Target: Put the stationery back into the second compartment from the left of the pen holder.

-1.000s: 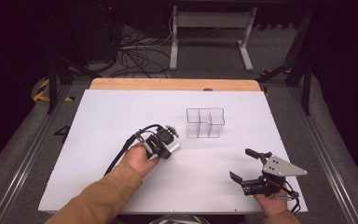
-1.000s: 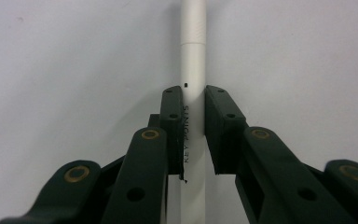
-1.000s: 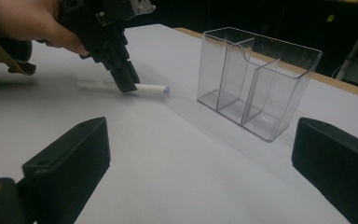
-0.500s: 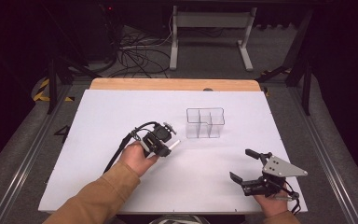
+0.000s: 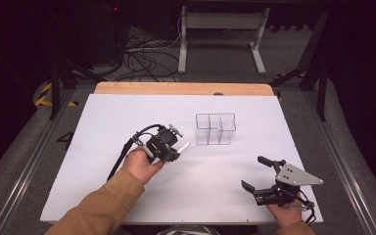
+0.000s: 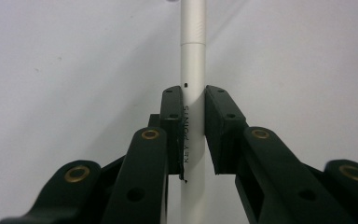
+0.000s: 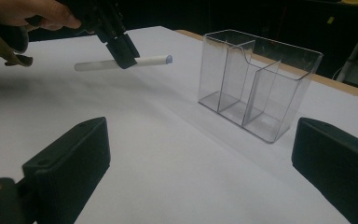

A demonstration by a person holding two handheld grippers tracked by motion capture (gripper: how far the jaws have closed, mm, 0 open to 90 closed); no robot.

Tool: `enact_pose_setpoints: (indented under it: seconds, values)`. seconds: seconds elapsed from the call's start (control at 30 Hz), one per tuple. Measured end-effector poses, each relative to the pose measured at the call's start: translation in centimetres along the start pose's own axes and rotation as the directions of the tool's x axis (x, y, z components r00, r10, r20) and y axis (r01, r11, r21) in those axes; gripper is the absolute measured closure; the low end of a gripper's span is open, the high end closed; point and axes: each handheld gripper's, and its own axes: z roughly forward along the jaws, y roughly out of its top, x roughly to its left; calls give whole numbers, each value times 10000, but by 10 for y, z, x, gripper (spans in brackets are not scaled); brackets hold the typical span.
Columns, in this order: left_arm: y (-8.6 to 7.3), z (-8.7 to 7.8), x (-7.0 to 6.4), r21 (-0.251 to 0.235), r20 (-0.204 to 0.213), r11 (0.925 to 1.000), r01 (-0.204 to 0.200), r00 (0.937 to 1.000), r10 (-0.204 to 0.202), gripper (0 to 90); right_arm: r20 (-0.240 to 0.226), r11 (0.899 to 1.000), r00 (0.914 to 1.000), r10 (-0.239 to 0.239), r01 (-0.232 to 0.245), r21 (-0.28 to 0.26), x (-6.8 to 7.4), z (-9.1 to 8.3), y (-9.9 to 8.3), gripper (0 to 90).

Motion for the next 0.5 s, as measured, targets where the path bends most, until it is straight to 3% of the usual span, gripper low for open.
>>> enact_pose_setpoints:
  seconds: [0.13,0.17,0.3,0.4,0.43,0.47,0.5]
  values:
    - [1,-8,0,-456,100,9990,-1,9999,6,784,6,10000,10000,7,-7,-15,0,-1,0,46]
    - [1,-12,0,-847,172,9964,-84,9998,98,784,15,10000,10000,9,-9,-21,0,-1,0,46]
    - [1,-15,0,-1325,232,9911,-104,9996,136,784,-1,10000,10000,-2,2,-19,0,-1,0,46]
    - [0,-20,1,-1938,229,9809,-162,9995,211,784,-2,10000,10000,-25,25,-15,0,0,0,46]
    - [-1,-24,1,-2438,228,9696,-217,9993,281,784,1,10000,10000,-20,20,-31,0,-1,0,46]
    - [-1,-26,1,-2673,208,9634,-207,9994,272,784,-1,10000,10000,-20,20,-34,0,-1,0,46]
    - [-1,-26,1,-2673,208,9634,-207,9994,272,784,-1,10000,10000,-20,20,-34,0,-1,0,46]
